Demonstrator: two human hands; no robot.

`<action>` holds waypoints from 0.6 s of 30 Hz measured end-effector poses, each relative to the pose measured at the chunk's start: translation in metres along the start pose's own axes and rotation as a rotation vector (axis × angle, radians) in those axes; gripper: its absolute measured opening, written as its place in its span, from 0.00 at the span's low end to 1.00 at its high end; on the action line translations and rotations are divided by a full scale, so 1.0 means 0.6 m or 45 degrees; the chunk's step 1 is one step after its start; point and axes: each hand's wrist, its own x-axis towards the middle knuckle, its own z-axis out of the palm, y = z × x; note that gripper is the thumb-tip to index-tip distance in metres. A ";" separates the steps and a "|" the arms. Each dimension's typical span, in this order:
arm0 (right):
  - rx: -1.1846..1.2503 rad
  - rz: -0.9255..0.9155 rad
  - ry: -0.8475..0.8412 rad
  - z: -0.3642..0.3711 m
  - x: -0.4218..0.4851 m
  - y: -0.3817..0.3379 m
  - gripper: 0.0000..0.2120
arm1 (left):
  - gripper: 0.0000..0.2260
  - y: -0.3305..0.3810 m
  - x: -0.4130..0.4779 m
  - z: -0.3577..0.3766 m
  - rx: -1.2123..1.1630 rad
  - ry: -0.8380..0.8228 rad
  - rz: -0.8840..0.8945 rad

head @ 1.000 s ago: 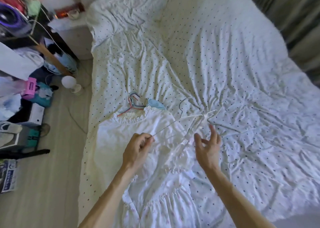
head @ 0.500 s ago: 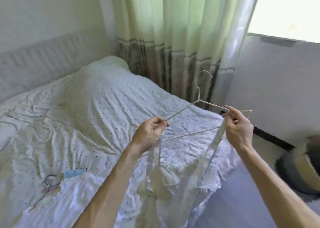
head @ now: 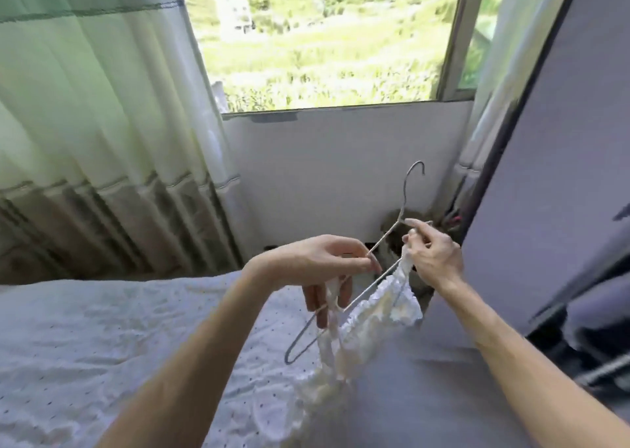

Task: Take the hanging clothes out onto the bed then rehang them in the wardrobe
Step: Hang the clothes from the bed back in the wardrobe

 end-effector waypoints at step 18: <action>-0.030 0.616 0.015 -0.168 -0.283 0.134 0.09 | 0.07 0.022 0.407 0.228 0.054 -0.392 0.575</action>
